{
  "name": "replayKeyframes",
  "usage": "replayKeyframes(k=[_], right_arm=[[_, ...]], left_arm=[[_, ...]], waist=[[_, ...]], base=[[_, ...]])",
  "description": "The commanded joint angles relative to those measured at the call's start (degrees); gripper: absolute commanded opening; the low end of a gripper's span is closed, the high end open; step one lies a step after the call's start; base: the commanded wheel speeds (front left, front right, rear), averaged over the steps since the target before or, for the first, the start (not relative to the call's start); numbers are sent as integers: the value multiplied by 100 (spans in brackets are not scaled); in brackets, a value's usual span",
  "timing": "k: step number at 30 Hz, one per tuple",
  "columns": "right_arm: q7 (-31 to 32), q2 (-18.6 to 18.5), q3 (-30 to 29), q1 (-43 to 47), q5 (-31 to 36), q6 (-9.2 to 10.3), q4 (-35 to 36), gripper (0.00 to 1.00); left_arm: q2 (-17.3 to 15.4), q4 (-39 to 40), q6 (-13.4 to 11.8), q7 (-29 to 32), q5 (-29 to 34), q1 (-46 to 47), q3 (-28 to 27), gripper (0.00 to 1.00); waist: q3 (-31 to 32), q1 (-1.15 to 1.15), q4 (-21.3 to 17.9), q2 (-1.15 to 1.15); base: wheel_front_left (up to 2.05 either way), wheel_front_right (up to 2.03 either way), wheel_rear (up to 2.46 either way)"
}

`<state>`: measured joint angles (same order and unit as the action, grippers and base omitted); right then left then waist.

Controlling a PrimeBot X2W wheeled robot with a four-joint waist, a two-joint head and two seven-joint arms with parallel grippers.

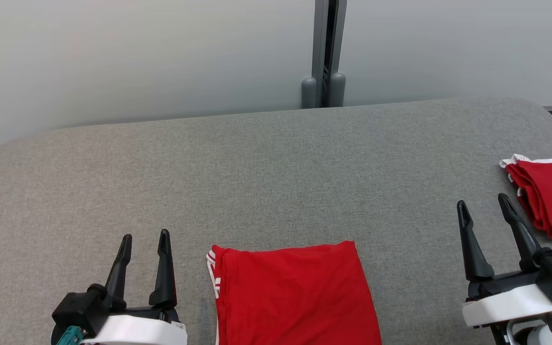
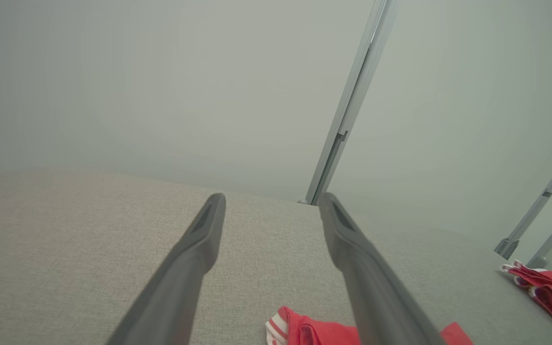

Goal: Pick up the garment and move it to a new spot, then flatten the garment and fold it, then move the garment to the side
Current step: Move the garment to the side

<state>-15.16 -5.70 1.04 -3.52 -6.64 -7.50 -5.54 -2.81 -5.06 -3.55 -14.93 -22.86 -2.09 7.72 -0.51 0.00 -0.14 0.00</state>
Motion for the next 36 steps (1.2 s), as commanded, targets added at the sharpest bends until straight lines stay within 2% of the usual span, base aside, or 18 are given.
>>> replayKeyframes(k=[1,9,15,19,24,30,36], right_arm=[[-4,-37,6,17,-28,2,-8,100],[-3,-32,43,29,-94,2,-73,100],[-3,-122,284,-4,-204,2,-587,100],[66,-135,945,-53,-1035,2,-1075,100],[406,-378,1726,-179,-2066,2,-1402,100],[763,-551,2266,-365,-2886,1,-1746,100],[990,-593,2571,-529,-3414,1,-2121,100]], left_arm=[[-24,-6,-6,-18,-5,12,-12,100],[-24,-13,7,-18,23,19,-38,100],[-25,-44,37,-18,46,94,52,100],[-23,-91,59,-18,99,138,115,100],[-25,-128,91,-18,122,197,167,100],[-24,-132,61,-18,140,307,228,100],[-25,-135,34,-19,125,335,266,100]], waist=[[2,0,3,0],[-12,0,34,0],[-111,0,142,0],[-259,0,264,0],[-403,0,393,0],[-548,0,568,0],[-599,0,700,0]], base=[[0,0,0],[0,0,0],[0,0,0],[0,0,0],[0,0,0],[0,0,0],[0,0,0]])
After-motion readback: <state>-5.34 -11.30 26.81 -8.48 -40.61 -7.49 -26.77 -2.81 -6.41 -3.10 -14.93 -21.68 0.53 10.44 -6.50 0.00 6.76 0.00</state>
